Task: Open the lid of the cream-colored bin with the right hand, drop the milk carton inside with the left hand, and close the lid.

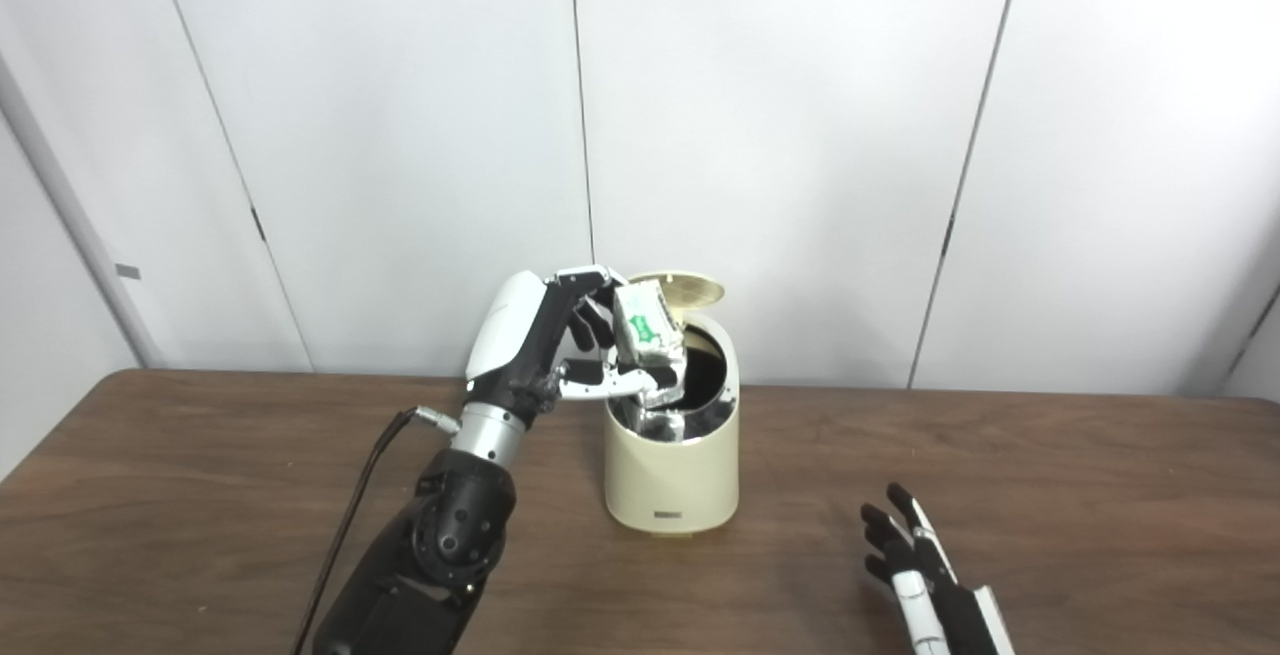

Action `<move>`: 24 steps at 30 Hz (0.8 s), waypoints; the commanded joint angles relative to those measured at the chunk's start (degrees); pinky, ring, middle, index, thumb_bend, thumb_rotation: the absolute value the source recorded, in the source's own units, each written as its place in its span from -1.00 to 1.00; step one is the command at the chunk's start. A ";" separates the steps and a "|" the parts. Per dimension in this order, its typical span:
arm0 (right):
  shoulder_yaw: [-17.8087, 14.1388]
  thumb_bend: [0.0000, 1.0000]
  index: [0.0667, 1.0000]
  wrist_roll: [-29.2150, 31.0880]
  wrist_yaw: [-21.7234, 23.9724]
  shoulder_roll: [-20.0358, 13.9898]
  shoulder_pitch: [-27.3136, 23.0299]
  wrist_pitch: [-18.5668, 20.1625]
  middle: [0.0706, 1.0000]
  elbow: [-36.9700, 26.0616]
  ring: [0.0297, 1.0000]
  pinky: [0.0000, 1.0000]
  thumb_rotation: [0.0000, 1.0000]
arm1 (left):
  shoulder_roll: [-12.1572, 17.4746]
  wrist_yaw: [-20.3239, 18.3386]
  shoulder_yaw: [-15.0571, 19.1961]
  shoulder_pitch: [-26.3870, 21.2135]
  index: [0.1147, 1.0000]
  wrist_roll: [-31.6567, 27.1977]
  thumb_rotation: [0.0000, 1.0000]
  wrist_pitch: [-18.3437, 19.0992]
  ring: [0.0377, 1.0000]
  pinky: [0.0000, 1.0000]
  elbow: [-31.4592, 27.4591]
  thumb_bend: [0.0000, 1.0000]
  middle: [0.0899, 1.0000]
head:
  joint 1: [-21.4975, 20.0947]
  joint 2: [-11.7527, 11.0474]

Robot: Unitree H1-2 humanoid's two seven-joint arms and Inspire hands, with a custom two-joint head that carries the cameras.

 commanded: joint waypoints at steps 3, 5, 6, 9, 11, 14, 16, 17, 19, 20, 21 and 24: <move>0.08 0.07 0.90 -0.27 -0.12 -0.11 -1.44 -2.11 0.74 -2.08 0.79 0.72 0.91 | -0.15 1.33 0.88 -2.69 -0.06 -0.99 -1.00 -1.55 -0.26 -0.29 -2.66 0.00 -0.05 | 0.00 0.06; 0.06 0.08 0.90 -0.31 -0.12 -0.11 -1.43 -2.05 0.73 -2.17 0.78 0.72 0.91 | -0.17 1.29 0.96 -2.66 -0.06 -1.16 -1.00 -1.61 -0.26 -0.28 -2.70 0.00 -0.06 | 0.06 0.11; 0.04 0.07 0.90 -0.29 -0.08 -0.16 -1.42 -2.08 0.73 -2.15 0.78 0.72 0.91 | -0.12 1.32 0.91 -2.65 -0.06 -0.97 -1.00 -1.53 -0.26 -0.28 -2.75 0.00 -0.07 | 0.03 0.08; -0.03 0.10 0.90 -0.12 -0.01 -0.22 -1.43 -2.23 0.73 -2.00 0.78 0.72 0.91 | -0.18 1.13 0.98 -2.57 0.04 -1.15 -1.00 -1.22 -0.22 -0.30 -2.94 0.47 0.01 | 0.10 0.12; -0.08 0.10 0.90 0.03 0.03 -0.23 -1.41 -2.08 0.73 -2.08 0.78 0.72 0.90 | -0.25 0.86 1.04 -2.49 0.14 -1.35 -1.00 -0.79 -0.22 -0.33 -3.21 0.87 0.07 | 0.15 0.16; -0.08 0.08 0.91 0.00 0.08 -0.36 -1.42 -2.14 0.73 -2.08 0.78 0.73 0.90 | -0.15 0.87 0.81 -2.45 0.20 -0.89 -1.00 -0.02 -0.24 -0.35 -3.55 0.99 0.10 | 0.19 0.19; -0.12 0.08 0.91 0.07 0.10 -0.42 -1.37 -2.11 0.73 -2.08 0.78 0.72 0.90 | -0.15 0.73 0.74 -2.39 0.22 -0.89 -1.00 0.32 -0.23 -0.35 -3.76 1.00 0.12 | 0.27 0.13; -0.11 0.08 0.91 -0.03 0.09 -0.47 -1.30 -2.02 0.73 -2.16 0.78 0.72 0.90 | -0.14 0.59 0.72 -2.35 0.23 -1.03 -1.00 0.39 -0.22 -0.35 -3.86 1.00 0.16 | 0.28 0.12; -0.01 0.08 0.90 -0.63 -0.04 -0.64 -1.18 -1.93 0.72 -2.33 0.77 0.70 0.92 | 0.11 0.26 0.43 -2.32 0.25 -0.82 -1.00 0.65 -0.20 -0.35 -4.05 1.00 0.20 | 0.30 0.12; 0.00 0.08 0.90 -0.76 -0.10 -0.64 -1.15 -1.83 0.72 -2.43 0.76 0.70 0.93 | 0.26 0.06 0.31 -2.31 0.26 -0.75 -1.00 0.81 -0.20 -0.35 -4.16 1.00 0.21 | 0.26 0.09; 0.01 0.09 0.90 -0.87 -0.16 -0.64 -1.15 -1.79 0.72 -2.45 0.76 0.69 0.92 | 0.43 -0.21 0.19 -2.29 0.28 -0.73 -1.00 0.96 -0.21 -0.34 -4.29 1.00 0.20 | 0.26 0.09; -0.07 0.10 0.89 -0.60 -0.01 -0.74 -1.31 -2.04 0.72 -2.09 0.76 0.70 0.92 | 0.77 -0.51 -0.07 -2.24 0.32 -0.48 -0.99 1.09 -0.19 -0.33 -4.48 1.00 0.22 | 0.25 0.14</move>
